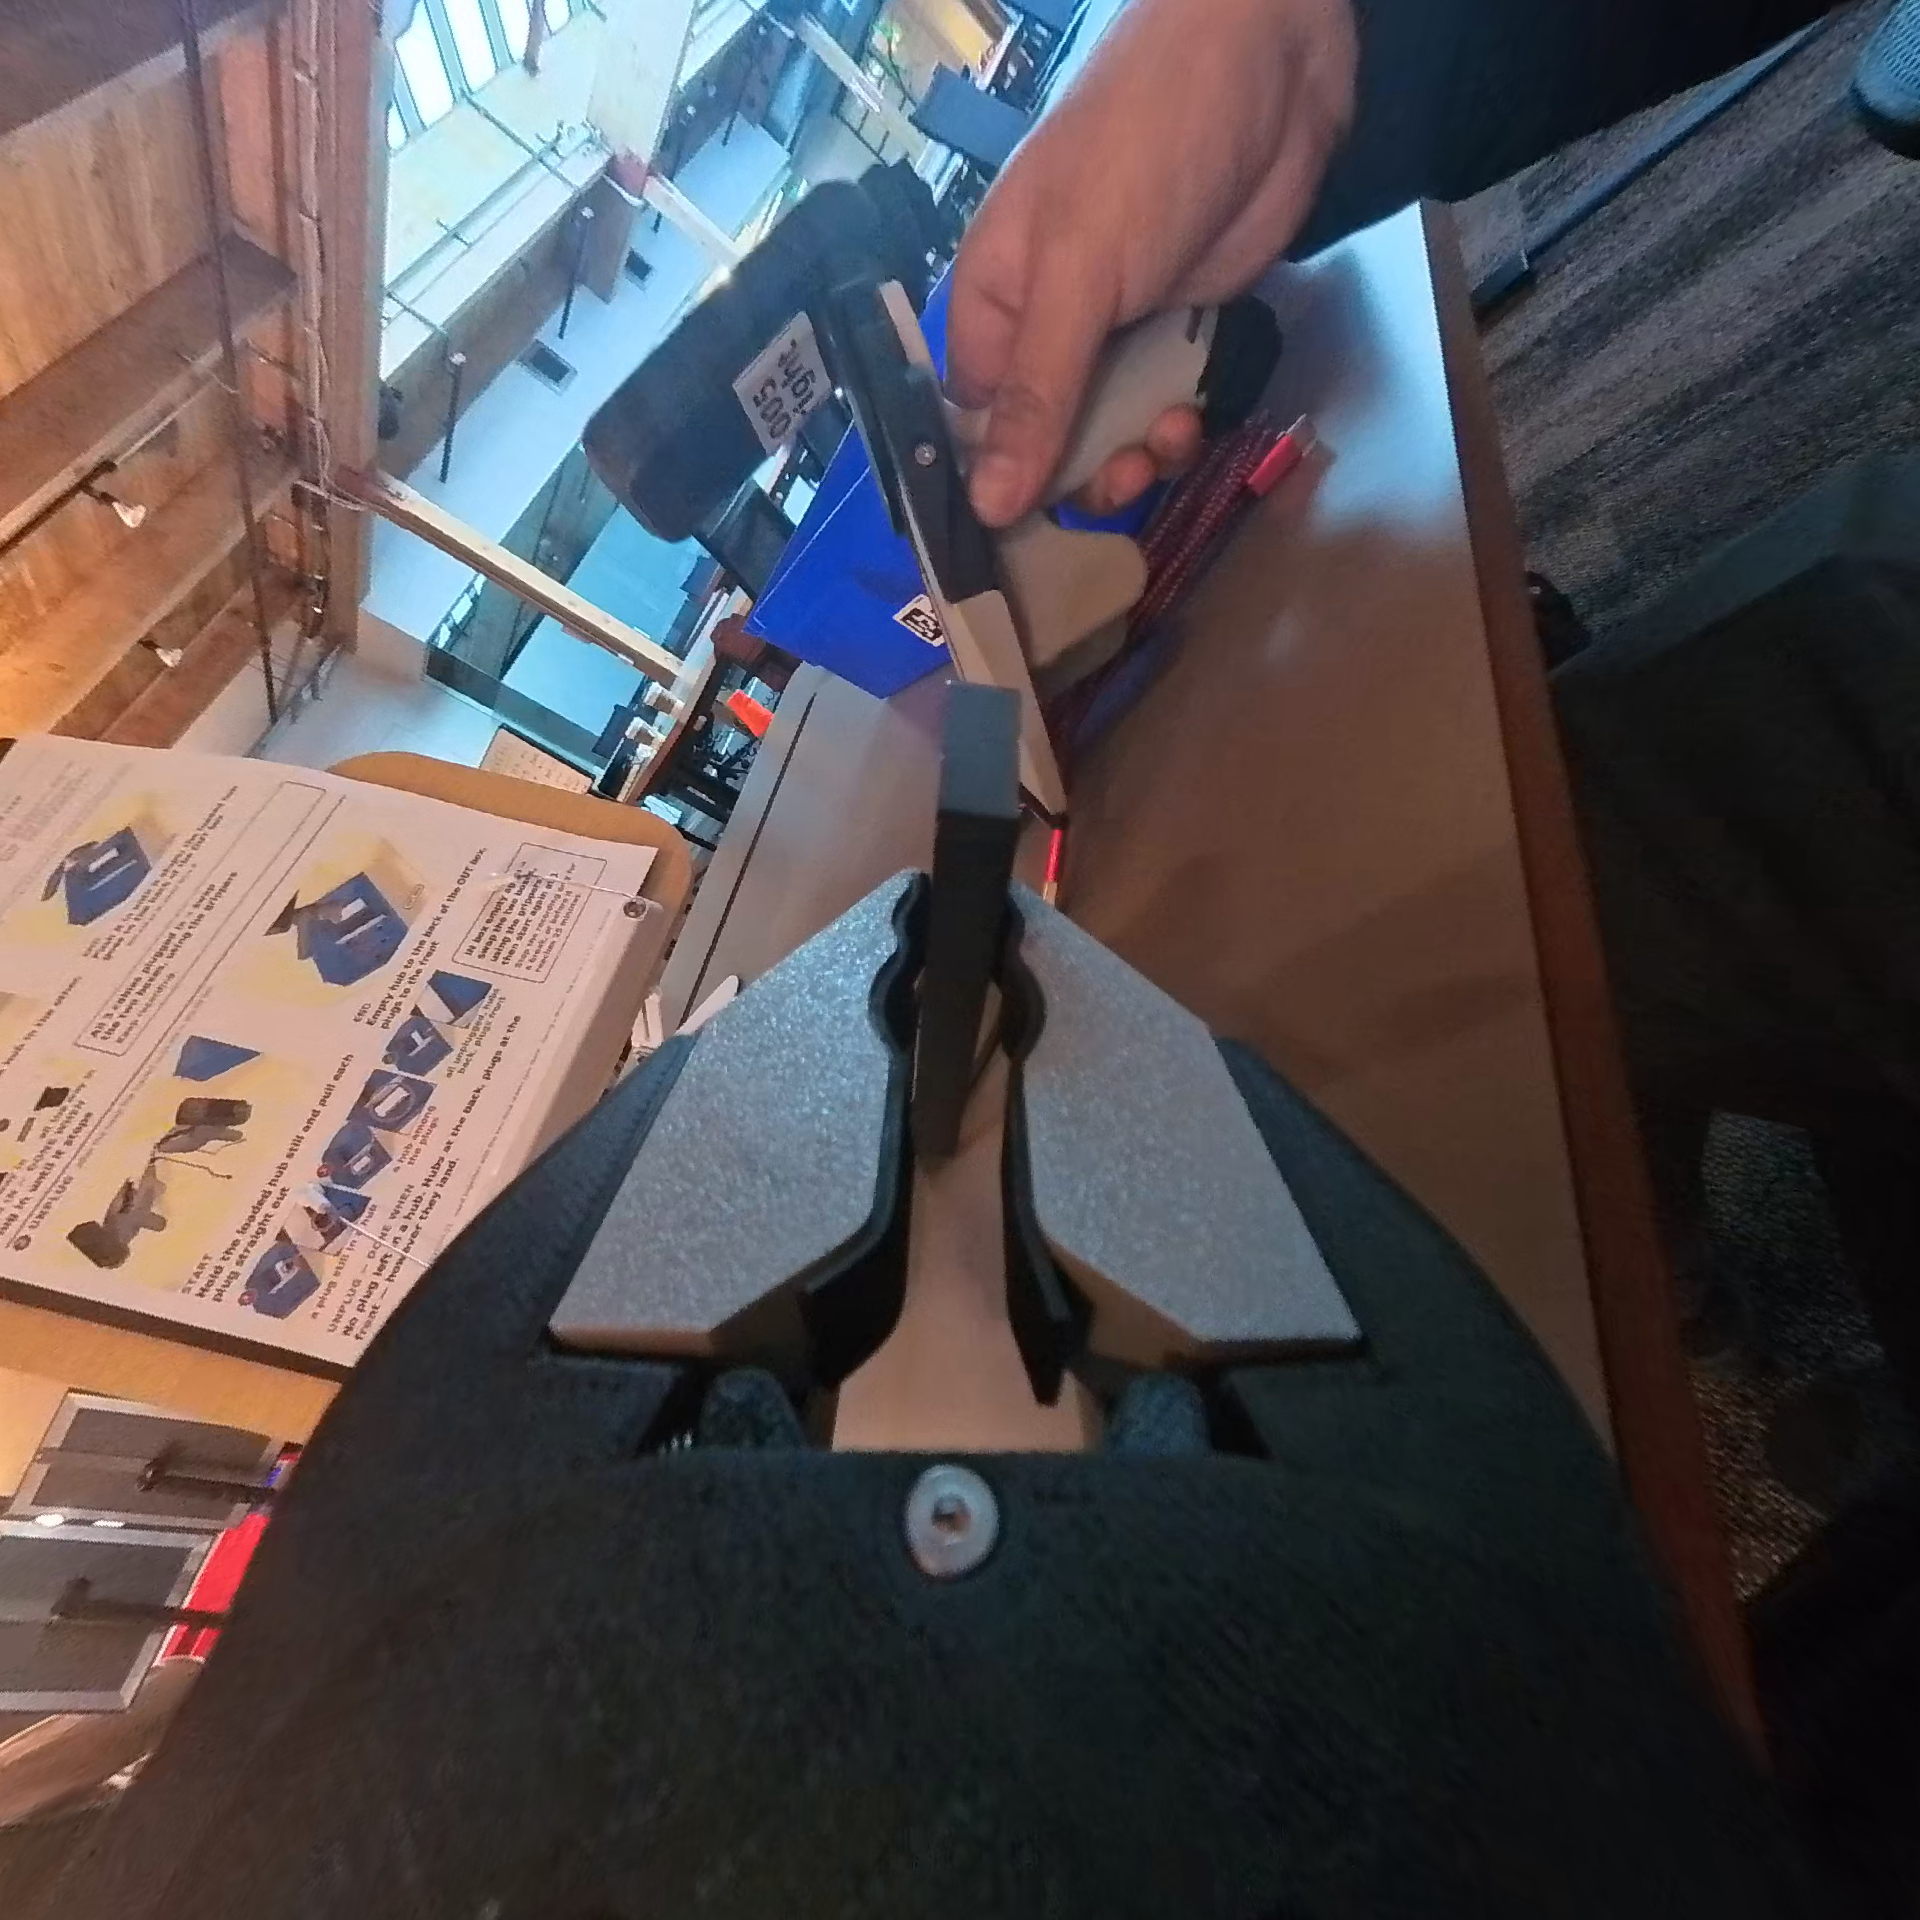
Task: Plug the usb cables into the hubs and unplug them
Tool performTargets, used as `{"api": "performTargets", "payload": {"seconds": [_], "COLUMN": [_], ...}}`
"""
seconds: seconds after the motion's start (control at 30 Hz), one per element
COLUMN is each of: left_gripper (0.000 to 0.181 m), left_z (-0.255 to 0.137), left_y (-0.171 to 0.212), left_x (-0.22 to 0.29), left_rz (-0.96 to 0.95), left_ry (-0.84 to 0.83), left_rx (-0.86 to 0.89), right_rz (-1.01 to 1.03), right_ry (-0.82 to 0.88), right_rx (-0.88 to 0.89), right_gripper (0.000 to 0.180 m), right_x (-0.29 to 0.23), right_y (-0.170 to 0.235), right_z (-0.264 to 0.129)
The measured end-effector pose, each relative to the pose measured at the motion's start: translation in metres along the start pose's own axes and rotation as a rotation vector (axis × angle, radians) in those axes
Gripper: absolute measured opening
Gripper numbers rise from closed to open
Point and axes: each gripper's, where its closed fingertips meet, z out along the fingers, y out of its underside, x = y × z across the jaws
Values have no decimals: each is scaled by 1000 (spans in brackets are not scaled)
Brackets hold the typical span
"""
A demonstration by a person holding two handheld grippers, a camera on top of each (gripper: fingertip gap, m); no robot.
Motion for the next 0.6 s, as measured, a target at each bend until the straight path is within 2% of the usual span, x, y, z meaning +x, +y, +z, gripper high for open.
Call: {"api": "performTargets", "payload": {"seconds": [0.03, 0.2, 0.6], "left_gripper": [9, 9, 9], "left_z": [0, 0, 0], "left_y": [0, 0, 1], "left_x": [0, 0, 0], "left_rz": [0, 1, 1], "left_ry": [0, 0, 0], "left_rx": [-1, -2, -7], "right_rz": [-1, -10, -120], "right_ry": [-4, 3, 148], "right_rx": [1, 7, -2], "right_gripper": [24, 19, 28], "right_x": [-1, -1, 4], "right_y": [0, -1, -7], "right_z": [1, 4, 4]}}
